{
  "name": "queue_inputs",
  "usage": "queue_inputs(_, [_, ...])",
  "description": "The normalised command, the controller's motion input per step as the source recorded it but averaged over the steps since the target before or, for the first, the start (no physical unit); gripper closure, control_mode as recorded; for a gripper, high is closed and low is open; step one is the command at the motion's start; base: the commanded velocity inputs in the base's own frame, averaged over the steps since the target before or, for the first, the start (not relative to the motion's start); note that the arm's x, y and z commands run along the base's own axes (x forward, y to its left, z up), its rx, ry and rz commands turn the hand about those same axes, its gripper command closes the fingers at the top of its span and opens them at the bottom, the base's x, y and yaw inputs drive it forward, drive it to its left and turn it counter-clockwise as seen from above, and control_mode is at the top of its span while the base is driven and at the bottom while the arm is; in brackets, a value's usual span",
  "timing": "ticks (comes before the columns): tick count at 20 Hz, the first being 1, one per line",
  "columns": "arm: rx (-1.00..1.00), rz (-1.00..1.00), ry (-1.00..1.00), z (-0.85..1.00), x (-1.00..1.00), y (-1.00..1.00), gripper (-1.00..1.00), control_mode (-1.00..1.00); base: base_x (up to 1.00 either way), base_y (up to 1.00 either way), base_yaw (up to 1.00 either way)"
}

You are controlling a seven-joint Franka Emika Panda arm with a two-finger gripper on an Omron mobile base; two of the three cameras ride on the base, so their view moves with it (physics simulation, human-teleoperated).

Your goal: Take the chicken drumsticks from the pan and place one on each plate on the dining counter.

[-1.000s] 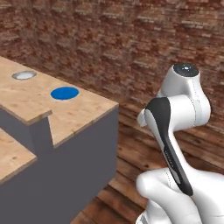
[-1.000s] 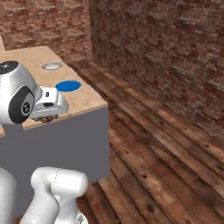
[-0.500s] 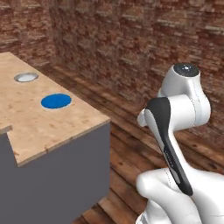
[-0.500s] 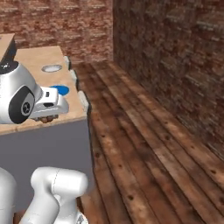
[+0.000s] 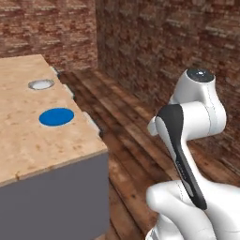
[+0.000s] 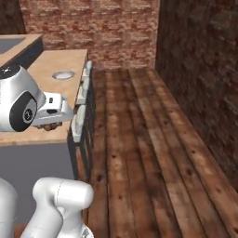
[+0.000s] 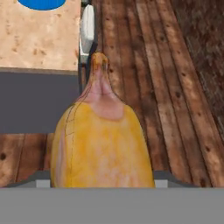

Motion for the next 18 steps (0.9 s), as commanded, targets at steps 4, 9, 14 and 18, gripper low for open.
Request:
queue_inputs(4, [0.0,0.0,0.0,0.0,0.0,0.0,1.0,1.0,1.0,-1.0,0.45])
queue_inputs(9, [0.0,0.0,0.0,0.0,0.0,0.0,1.0,1.0,0.96,-1.0,0.44])
queue_inputs(14, [0.0,0.0,0.0,0.0,0.0,0.0,1.0,1.0,0.91,-1.0,0.46])
queue_inputs(18, [0.0,0.0,0.0,0.0,0.0,0.0,1.0,1.0,0.88,-1.0,0.47])
